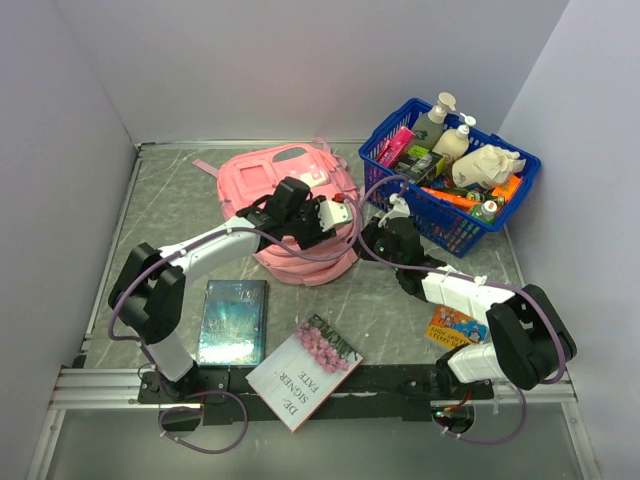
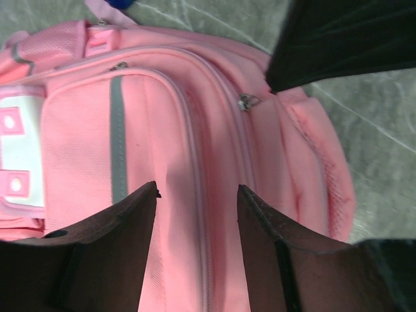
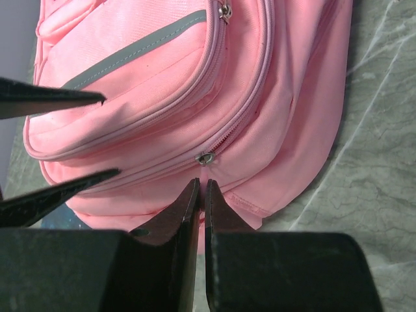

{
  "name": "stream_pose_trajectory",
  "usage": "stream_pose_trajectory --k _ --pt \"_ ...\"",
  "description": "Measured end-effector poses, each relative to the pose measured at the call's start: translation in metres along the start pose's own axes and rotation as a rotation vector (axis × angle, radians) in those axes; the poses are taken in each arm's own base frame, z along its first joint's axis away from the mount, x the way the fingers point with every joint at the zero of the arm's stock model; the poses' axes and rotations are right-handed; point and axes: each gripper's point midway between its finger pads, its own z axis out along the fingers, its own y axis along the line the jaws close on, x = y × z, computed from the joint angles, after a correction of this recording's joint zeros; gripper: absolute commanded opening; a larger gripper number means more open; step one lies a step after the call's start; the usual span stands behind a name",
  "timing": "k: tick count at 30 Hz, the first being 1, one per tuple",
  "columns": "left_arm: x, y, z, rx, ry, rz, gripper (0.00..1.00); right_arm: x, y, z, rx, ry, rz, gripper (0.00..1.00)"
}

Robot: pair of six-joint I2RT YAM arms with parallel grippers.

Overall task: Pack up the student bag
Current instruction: Zip the student bag at the center of the board.

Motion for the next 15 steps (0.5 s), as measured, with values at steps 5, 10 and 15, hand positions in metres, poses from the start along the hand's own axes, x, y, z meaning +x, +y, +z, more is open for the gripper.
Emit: stream_pose_trajectory --k 5,10,15 --pt "-0.006 0.013 0.004 -0.070 -0.037 0.018 0.55 0.001 0.001 0.000 -0.003 0.003 0.015 0.00" --pt "-0.006 0.016 0.008 -0.090 -0.056 0.032 0.52 0.001 0.003 0.000 -0.011 0.007 0.030 0.00" --pt "0.007 0.009 0.015 -0.089 -0.052 0.042 0.38 0.003 0.007 -0.001 -0.025 0.018 0.051 0.00"
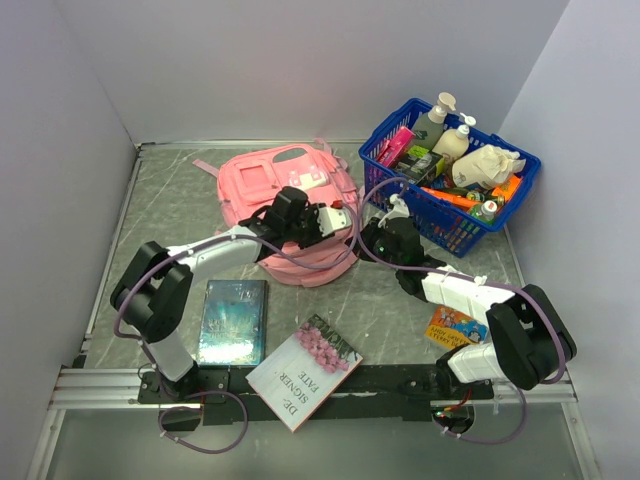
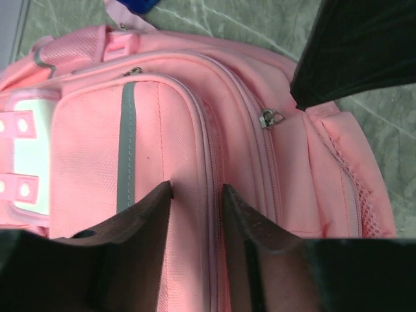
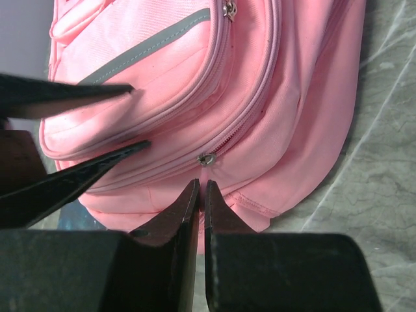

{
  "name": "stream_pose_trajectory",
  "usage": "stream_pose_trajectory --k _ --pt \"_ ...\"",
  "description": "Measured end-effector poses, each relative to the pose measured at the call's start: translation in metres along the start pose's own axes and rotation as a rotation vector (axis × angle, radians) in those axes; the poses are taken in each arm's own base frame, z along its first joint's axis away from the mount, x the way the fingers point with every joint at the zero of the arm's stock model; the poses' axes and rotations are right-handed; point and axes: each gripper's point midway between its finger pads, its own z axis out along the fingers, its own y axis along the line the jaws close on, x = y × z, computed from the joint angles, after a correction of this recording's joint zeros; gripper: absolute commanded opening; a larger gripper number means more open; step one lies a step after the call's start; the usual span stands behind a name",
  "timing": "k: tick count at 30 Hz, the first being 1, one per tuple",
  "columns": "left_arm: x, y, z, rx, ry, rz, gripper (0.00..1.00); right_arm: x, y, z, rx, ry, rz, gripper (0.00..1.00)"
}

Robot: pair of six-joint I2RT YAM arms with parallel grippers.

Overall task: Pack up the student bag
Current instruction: Zip the student bag at the center of the board.

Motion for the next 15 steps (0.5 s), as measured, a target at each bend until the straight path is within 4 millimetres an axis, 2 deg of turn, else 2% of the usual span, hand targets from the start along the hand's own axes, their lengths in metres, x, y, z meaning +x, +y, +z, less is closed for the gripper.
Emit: stream_pose_trajectory --k 3,4,7,15 --pt "0.008 -0.004 0.004 0.003 0.007 0.001 0.29 0.001 0.001 0.000 -0.003 0.004 0.008 0.00" --pt "0.008 -0.004 0.005 0.002 0.007 0.002 0.19 0.001 0.001 0.000 -0.004 0.005 0.012 0.00" --pt "0.006 0.001 0.005 -0.024 0.002 0.010 0.01 0.002 0.001 0.000 -0.004 0.008 0.023 0.00" --pt "0.009 -0.001 0.000 0.012 0.018 -0.005 0.01 0.003 -0.013 0.007 0.020 0.026 0.040 0.00"
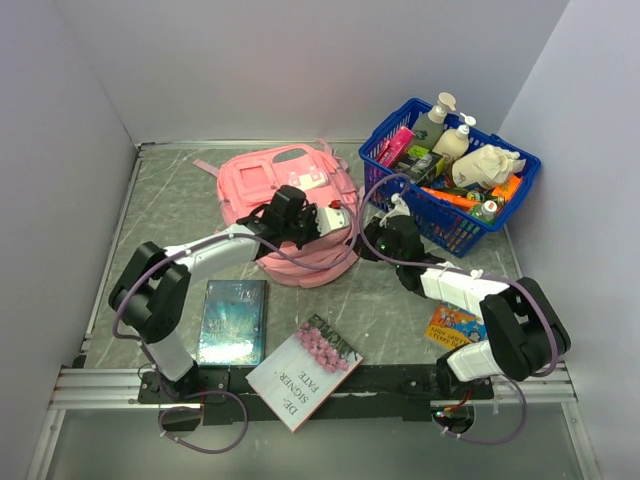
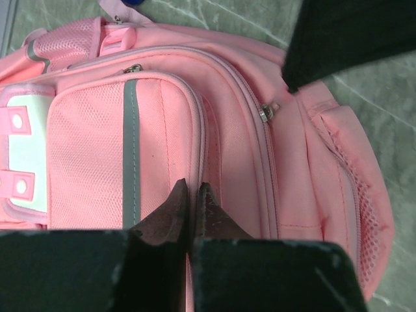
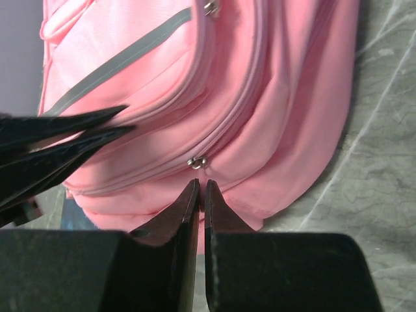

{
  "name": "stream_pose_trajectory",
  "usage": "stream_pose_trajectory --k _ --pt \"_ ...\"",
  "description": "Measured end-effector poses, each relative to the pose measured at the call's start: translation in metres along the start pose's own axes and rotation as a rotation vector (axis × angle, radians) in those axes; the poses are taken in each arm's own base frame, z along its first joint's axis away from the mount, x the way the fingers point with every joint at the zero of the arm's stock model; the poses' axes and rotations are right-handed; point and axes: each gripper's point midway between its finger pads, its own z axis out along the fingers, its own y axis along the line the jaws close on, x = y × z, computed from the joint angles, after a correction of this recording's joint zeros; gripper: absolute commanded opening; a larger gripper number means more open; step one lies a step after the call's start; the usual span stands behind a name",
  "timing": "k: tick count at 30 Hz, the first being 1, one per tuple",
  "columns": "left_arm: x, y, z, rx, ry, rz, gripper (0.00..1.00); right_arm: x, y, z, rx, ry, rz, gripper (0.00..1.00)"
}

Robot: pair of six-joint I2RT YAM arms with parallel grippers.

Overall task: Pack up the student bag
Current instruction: Zip the student bag at the center of the board.

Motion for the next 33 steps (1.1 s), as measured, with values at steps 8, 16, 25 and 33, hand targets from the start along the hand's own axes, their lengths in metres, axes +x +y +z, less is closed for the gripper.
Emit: stream_pose_trajectory --k 8,16,25,33 --pt "-0.005 -0.005 -0.045 0.075 -0.016 0.003 0.01 -0.020 0.010 0.003 -0.053 -0.002 -0.026 0.00" --pt "-0.001 -0.015 -0.061 0.147 -0.032 0.057 0.01 -0.025 0.014 0.012 -0.076 0.027 -0.061 0.00" --pt "0.001 -0.016 -0.066 0.185 -0.038 0.062 0.01 -0.031 -0.004 0.013 -0.052 0.039 -0.048 0.00" --pt "-0.004 -0.017 -0.070 0.219 -0.051 0.063 0.01 -0.035 -0.003 0.014 -0.062 0.021 -0.048 0.00"
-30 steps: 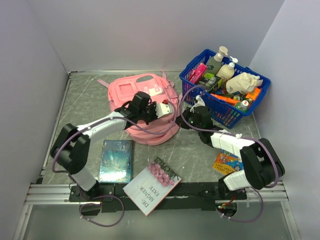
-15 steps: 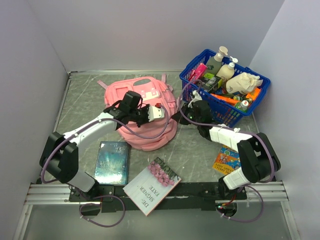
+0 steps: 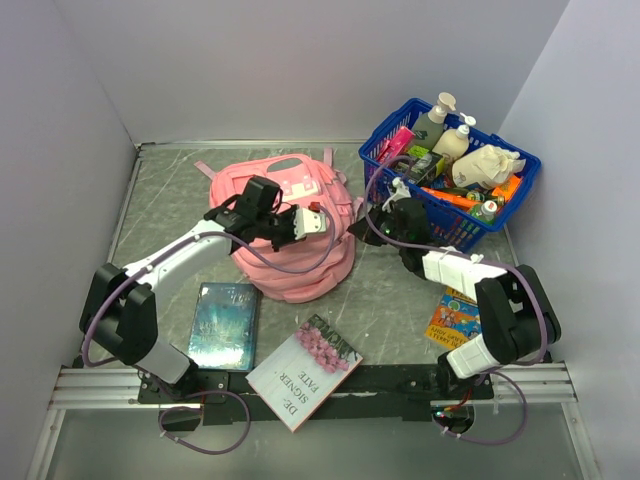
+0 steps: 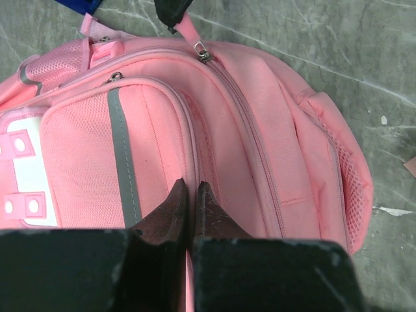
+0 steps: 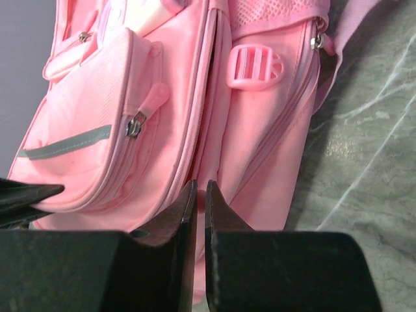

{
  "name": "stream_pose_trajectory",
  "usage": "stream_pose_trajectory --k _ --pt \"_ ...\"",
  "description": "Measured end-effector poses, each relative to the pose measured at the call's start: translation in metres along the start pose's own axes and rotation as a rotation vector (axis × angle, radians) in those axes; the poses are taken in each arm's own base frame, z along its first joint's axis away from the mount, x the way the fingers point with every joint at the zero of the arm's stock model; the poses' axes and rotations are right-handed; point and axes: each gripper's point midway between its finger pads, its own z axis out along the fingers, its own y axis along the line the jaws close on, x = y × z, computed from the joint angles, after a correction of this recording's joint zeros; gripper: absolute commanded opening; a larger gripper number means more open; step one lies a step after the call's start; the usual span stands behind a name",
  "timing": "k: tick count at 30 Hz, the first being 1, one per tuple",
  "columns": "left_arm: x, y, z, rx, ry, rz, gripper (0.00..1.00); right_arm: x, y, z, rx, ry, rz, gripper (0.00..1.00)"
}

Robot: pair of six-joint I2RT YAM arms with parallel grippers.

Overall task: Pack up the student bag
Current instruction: Zip the student bag at the center of the board.

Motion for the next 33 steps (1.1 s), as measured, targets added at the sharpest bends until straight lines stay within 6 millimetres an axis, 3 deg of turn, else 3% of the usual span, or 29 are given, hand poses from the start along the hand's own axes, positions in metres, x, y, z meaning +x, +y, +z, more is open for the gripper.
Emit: stream_pose_trajectory --k 8,16,20,23,27,30,33 --pt "-0.009 0.005 -0.004 0.027 -0.010 0.025 0.01 -0.024 -0.010 0.009 0.029 -0.030 0.029 0.00" --pt "-0.015 0.002 -0.002 0.062 -0.026 0.042 0.01 -0.033 -0.011 0.012 0.033 -0.034 0.074 0.00" --pt "-0.009 -0.019 -0.007 0.148 0.020 0.010 0.01 -0.074 -0.051 0.015 0.213 -0.189 0.113 0.00" --pt "-0.015 -0.036 -0.007 0.209 0.034 0.024 0.01 -0.076 -0.072 0.016 0.325 -0.217 0.140 0.00" --pt "-0.028 -0.050 -0.008 0.263 0.018 0.042 0.01 -0.077 -0.072 0.019 0.371 -0.212 0.139 0.24" --pt "-0.030 -0.054 -0.009 0.280 0.013 0.054 0.01 -0.075 -0.061 0.019 0.344 -0.222 0.082 0.34" --pt "-0.024 -0.046 -0.012 0.266 0.018 0.056 0.01 -0.061 -0.047 0.004 0.268 -0.228 -0.009 0.40"
